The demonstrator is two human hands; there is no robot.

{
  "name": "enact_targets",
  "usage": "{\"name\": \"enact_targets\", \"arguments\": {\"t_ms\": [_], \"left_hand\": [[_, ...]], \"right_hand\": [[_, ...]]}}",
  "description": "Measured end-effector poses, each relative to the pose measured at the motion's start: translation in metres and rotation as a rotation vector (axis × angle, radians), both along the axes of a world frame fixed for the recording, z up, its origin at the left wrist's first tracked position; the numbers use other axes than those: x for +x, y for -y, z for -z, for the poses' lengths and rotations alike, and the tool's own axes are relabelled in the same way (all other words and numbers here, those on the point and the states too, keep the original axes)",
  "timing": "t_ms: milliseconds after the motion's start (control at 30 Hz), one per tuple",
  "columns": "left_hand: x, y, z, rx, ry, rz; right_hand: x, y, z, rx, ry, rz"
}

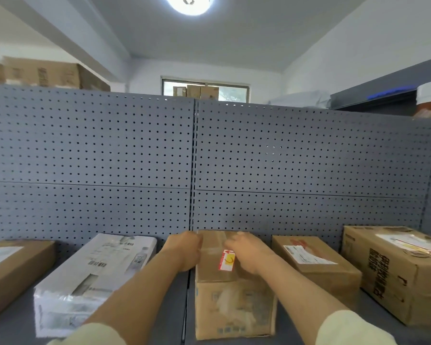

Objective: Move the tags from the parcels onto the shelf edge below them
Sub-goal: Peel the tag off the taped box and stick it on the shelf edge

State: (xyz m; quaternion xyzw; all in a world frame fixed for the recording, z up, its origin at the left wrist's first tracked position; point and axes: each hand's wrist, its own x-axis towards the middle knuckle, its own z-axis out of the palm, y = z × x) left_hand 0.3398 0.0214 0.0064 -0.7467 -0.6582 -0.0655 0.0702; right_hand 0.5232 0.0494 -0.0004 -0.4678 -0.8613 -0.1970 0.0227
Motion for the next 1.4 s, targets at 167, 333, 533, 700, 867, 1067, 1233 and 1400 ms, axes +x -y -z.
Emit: {"name": "enact_targets", "arguments": {"t_ms": [167,333,533,700,867,1067,1233,1400], "left_hand": [[-0.005,-0.013,-0.002,-0.009,-0.002,-0.023],[-0.003,-0.014,-0.004,0.003,-0.054,-0.026],[-0.004,-0.018,-0.002,0.011,-0.08,-0.031],[-0.002,-0.018,0.0,0.026,-0.092,-0.038],[0.002,-0.014,0.006,0.04,-0.065,-0.006],[0.0,-0.002,0.024,0.041,-0.04,0.016],[0.005,0.008,0.031,0.1,-0.072,0.019],[0.015,0.027,0.04,0.135,-0.122,0.018]], "right_hand": [[-0.012,-0.026,0.009,-0.13,0.122,-0.065],[-0.017,-0.036,0.007,-0.143,0.204,-0.053],[-0.004,-0.045,0.002,-0.032,0.093,-0.06],[0.004,-0.033,0.0,-0.048,-0.07,-0.031],[0.008,-0.016,-0.004,-0.017,-0.275,-0.049],[0.01,0.004,0.006,0.038,-0.309,-0.086],[0.014,0.017,0.017,0.057,-0.45,-0.076],[0.025,0.031,0.024,0.105,-0.498,-0.131]]}}
